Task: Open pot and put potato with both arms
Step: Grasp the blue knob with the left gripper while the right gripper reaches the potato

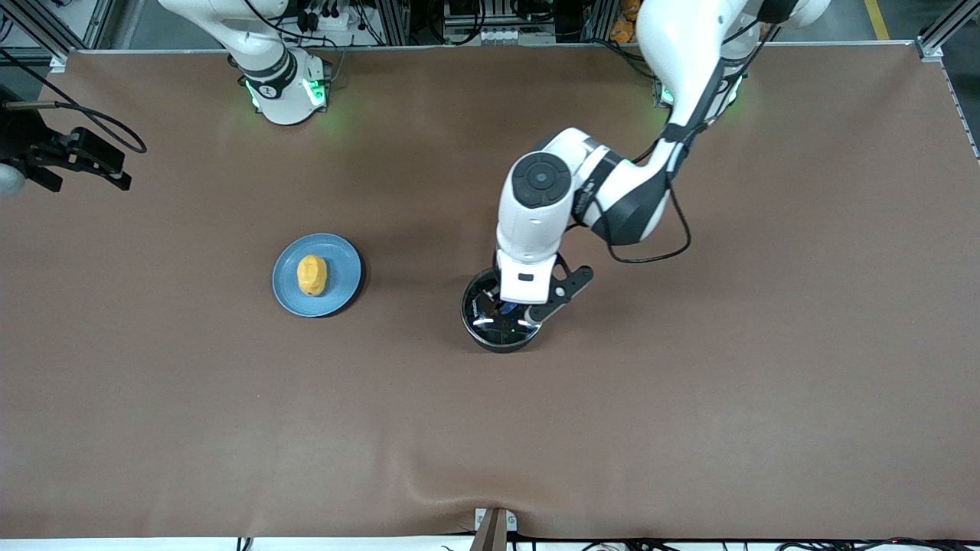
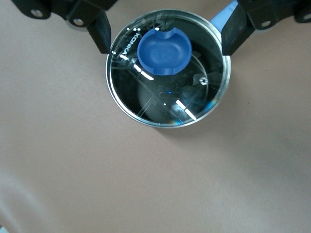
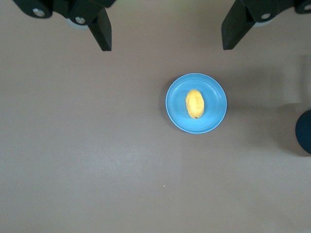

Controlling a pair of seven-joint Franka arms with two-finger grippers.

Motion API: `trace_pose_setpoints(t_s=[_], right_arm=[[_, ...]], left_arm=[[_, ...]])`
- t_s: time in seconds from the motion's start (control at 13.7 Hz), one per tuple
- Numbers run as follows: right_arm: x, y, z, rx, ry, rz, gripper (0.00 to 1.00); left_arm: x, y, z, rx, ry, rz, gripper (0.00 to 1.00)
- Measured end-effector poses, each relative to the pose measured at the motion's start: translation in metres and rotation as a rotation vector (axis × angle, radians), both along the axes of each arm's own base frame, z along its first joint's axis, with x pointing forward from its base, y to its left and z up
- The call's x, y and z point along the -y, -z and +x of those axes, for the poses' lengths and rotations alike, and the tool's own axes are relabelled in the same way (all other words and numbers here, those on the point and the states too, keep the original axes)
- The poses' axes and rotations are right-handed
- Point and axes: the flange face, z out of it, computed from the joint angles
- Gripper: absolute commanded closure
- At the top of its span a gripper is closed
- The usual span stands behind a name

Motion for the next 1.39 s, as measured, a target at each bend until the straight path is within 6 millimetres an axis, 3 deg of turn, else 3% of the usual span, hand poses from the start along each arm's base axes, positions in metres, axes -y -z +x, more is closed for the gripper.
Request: trace_pose_setpoints(t_s=[0.37, 0.73, 1.17, 1.39], right_arm=[[-0.004, 0.002, 0.000, -0.004, -0.008, 0.000, 0.00], [-0.034, 0.013, 0.004, -0.019, 0.008, -0.001, 0.00], [-0.038, 0.048, 0.011, -0.031, 0.011, -0.001, 0.00], [-0.045, 0.063, 0.012, -0.038, -0.002, -0.002, 0.00]], left_arm=[[0.007, 0.031, 0.000, -0.009, -0.057, 0.007, 0.00], [0.015, 0.051, -0.003, -0.006, -0.078, -0.001, 0.00], [0.018, 0.066, -0.004, -0.010, -0.077, 0.004, 0.00], [0.018, 0.067, -0.004, -0.010, -0.080, 0.004, 0.17]])
